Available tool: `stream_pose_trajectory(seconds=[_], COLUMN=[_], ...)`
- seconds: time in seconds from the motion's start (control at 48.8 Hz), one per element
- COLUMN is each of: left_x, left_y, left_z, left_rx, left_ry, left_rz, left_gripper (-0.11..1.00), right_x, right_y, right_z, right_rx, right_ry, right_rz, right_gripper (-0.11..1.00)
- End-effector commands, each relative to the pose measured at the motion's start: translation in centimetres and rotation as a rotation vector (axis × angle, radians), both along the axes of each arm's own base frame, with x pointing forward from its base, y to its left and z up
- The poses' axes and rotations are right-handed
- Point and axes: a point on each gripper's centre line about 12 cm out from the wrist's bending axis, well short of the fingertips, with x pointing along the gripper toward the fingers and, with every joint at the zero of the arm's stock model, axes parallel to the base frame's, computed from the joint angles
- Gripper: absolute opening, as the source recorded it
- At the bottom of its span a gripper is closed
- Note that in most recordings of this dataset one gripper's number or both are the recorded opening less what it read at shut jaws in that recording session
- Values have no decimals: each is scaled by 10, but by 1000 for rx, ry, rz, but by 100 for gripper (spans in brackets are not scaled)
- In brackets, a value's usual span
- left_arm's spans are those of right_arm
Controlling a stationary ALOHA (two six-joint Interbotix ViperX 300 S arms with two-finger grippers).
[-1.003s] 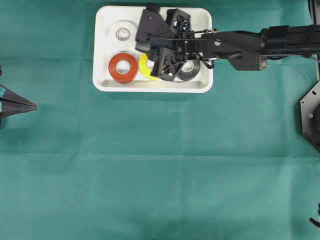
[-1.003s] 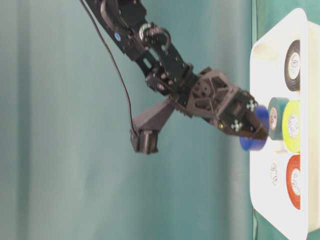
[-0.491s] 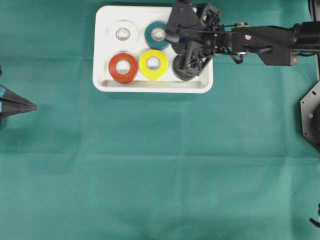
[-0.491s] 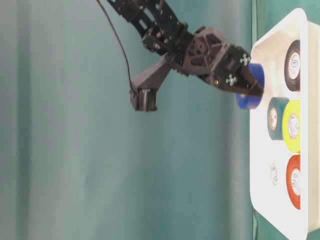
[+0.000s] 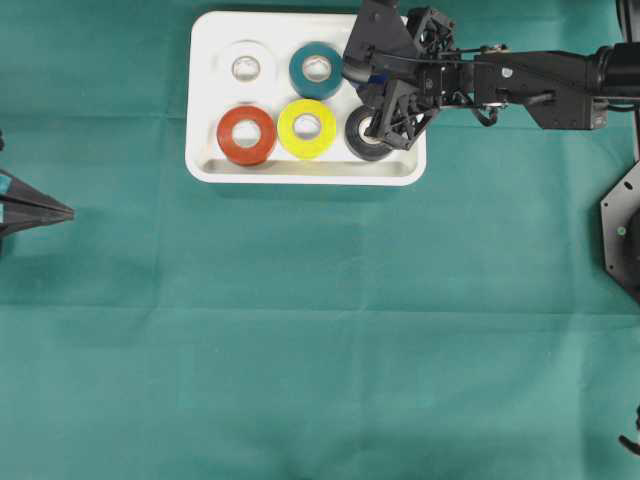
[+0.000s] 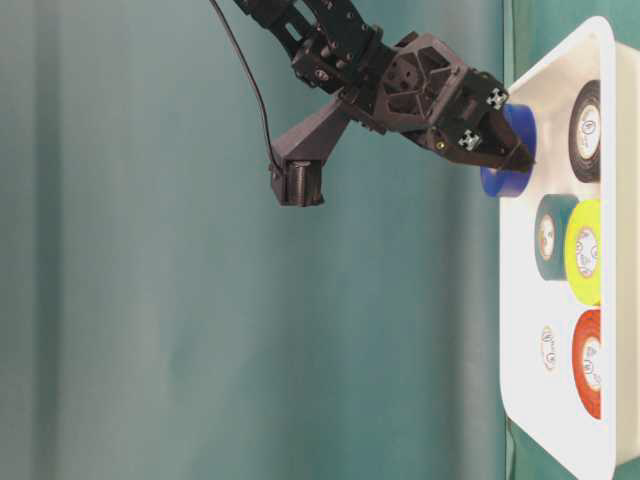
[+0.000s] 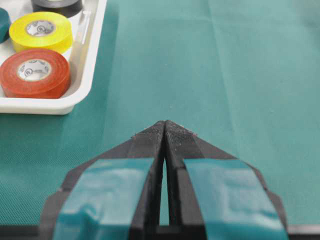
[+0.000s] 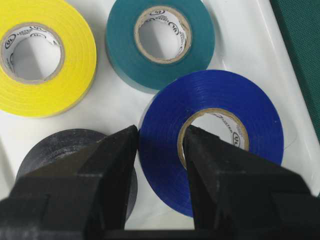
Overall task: Put the tape into the white case with the right arm.
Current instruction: 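Lift the blue roll and place it in the tray's upper-right spot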
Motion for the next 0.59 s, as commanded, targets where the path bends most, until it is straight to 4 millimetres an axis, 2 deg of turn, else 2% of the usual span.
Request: stream_pose_trajectory(seconds=[0.0,0.123,0.164,0.266,0.43,0.573], left_x=[1,1,2,1,2,1], left_y=[0,0,0,0,0,0], left_z=[4,5,5,5,5,5], left_rx=[-2,-2,-2,0,-2,-2], left_ry=[-9,-12,-12,-14,-11,-14], left_rz=[2,2,1,0,2,0], left_gripper=[0,0,0,0,0,0], right_x=[3,3,3,2,1,-2], right_y=[-2,-2,-2,-2,-2,-1], right_z=[18,17,17,17,16,14], right_rx=[-15,-17,-18,-20,-21,-19], right_ry=[-52,-50,-47,-46,-41,-31], right_rz=[-2,1,3,6,4,5], right_gripper=[1,2,7,29,78,76])
